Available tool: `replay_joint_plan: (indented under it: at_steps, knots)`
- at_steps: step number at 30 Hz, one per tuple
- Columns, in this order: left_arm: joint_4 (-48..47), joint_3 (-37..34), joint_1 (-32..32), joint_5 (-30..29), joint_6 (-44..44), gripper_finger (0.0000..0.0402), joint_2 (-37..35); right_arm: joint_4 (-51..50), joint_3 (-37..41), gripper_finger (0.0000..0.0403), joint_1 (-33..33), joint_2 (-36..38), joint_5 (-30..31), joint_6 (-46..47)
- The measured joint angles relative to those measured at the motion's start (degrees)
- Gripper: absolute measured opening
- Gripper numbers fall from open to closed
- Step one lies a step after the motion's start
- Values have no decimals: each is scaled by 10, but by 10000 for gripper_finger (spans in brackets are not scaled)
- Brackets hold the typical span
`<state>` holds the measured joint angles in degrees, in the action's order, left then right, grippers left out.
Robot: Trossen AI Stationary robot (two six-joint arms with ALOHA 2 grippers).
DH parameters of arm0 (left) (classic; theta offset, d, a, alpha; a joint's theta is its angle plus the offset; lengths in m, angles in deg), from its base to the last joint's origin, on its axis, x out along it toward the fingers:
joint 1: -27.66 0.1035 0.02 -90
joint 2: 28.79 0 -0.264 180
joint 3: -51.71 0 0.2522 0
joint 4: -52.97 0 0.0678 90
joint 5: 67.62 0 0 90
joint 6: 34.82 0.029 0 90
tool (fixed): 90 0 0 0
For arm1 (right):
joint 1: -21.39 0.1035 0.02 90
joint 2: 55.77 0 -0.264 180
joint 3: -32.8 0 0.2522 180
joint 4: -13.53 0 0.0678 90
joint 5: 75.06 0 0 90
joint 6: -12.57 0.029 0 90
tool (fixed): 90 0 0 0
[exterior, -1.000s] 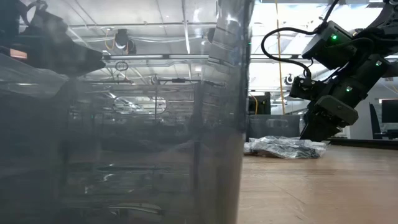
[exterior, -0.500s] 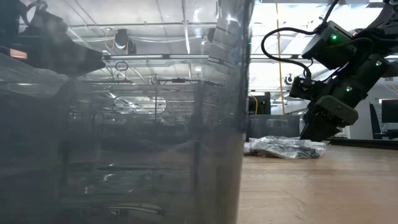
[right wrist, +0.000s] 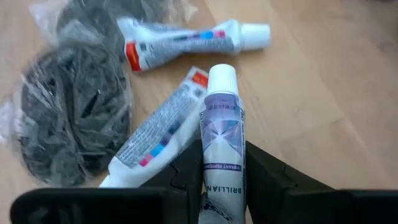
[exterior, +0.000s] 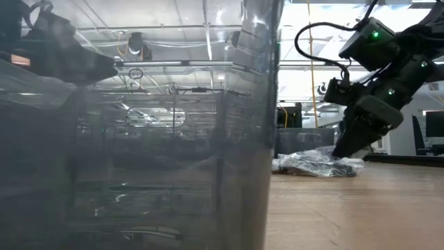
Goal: Pick & Place Travel size toiletries
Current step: Put the right toothpaste into the top right black bin
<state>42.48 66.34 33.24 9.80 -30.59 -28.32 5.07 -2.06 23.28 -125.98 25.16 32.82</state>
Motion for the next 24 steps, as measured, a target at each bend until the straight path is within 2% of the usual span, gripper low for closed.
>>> replay_joint_plan:
  at_steps: [24]
  knots:
    - [0, 0, 0, 0, 0, 310, 0, -74, 0, 86, 0, 161, 1, -21]
